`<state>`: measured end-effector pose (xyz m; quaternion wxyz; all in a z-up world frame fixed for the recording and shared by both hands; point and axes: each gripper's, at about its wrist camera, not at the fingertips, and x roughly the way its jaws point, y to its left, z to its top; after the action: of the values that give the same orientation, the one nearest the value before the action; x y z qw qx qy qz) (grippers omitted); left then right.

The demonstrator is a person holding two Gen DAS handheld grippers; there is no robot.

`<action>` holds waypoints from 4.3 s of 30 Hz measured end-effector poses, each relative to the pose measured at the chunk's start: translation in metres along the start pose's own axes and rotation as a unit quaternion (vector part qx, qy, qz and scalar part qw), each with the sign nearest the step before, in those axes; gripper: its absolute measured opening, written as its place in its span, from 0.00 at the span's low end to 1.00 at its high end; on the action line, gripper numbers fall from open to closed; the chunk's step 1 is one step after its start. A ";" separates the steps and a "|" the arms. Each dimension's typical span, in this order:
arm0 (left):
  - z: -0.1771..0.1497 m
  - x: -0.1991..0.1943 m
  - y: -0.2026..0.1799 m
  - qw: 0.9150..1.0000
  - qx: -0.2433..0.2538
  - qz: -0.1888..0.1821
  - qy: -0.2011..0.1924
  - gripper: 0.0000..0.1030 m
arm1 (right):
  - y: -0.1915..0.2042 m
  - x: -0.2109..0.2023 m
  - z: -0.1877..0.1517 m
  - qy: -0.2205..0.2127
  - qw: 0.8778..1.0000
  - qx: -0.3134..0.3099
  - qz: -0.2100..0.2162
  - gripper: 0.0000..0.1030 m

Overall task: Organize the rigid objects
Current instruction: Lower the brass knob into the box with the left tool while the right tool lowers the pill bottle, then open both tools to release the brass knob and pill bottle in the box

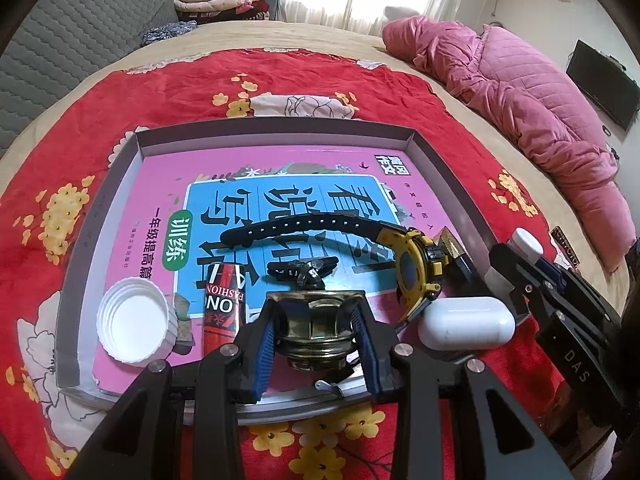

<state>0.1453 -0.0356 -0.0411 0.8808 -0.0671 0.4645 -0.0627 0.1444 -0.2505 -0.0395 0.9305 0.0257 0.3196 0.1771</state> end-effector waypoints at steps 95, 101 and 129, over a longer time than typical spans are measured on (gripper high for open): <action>0.001 0.002 0.008 0.999 0.001 0.014 0.040 0.36 | -0.012 -0.017 0.001 -0.028 0.999 0.030 0.010 0.47; 0.002 0.001 0.009 0.999 -0.001 0.017 0.041 0.39 | -0.013 -0.029 0.003 -0.045 0.998 0.035 0.013 0.55; -0.032 -0.066 0.019 0.999 -0.014 0.021 -0.031 0.60 | 0.048 -0.074 -0.015 -0.026 0.999 -0.028 0.013 0.68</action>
<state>0.0830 -0.0078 -0.0085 0.8947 -0.0713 0.4395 -0.0361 0.0661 -0.2318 -0.0003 0.9363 0.0083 0.2902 0.1975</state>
